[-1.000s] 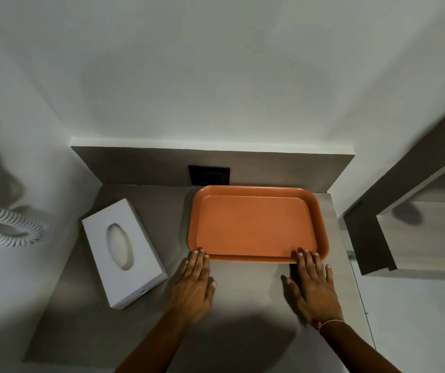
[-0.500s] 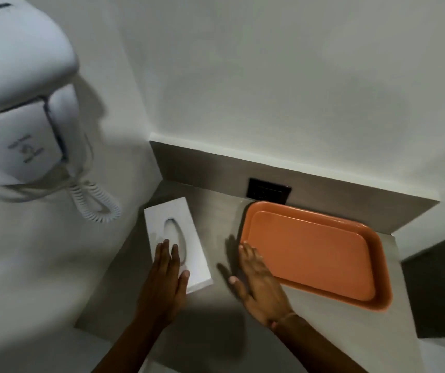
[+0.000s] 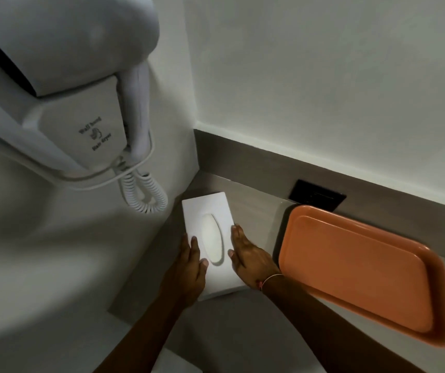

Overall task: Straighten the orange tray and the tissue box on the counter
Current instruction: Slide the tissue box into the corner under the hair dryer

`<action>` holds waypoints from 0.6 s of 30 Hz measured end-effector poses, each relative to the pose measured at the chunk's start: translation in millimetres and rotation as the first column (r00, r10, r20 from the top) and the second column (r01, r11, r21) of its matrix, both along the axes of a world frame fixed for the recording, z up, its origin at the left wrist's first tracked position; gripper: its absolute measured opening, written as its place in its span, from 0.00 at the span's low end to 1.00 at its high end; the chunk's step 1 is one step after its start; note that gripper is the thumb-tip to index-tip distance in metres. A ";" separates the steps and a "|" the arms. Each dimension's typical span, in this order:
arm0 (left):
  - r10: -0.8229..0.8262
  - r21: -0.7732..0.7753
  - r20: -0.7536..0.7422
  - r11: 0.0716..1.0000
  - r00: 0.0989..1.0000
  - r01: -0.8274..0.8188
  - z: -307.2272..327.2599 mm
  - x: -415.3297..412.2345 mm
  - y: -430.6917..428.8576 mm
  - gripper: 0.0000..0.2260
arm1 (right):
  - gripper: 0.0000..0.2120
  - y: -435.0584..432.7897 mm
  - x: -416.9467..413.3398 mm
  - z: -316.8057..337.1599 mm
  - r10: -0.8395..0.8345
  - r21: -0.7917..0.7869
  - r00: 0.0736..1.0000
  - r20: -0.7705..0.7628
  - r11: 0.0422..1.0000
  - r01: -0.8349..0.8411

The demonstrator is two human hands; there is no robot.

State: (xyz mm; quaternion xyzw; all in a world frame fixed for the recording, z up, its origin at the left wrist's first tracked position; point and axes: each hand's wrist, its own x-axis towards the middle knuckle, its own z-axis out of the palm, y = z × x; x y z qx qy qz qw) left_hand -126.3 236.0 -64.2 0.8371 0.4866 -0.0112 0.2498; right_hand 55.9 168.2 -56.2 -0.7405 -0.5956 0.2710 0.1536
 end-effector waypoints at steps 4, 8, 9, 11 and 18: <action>0.044 -0.024 0.101 0.999 0.994 -0.042 -7.7 0.6 -2.3 0.27 | 0.31 -1.4 -3.0 -3.3 -0.035 0.008 0.997 -0.072 0.999 0.036; 0.128 -0.094 0.200 0.989 0.971 -0.110 -6.8 4.6 -1.4 0.27 | 0.31 1.0 -5.8 0.6 -0.105 0.008 0.981 -0.162 0.994 0.108; 0.138 -0.102 0.209 0.988 0.968 -0.119 -5.6 4.9 0.0 0.27 | 0.31 1.8 -6.8 1.3 -0.123 0.007 0.976 -0.178 0.992 0.126; 0.137 -0.112 0.219 0.987 0.966 -0.115 -2.3 4.2 4.4 0.27 | 0.32 3.7 -11.2 2.8 -0.158 0.008 0.966 -0.204 0.987 0.163; 0.223 -0.228 0.235 0.959 0.946 -0.170 25.3 12.1 54.8 0.26 | 0.34 26.7 -35.0 0.1 -0.310 -0.017 0.886 -0.345 0.946 0.324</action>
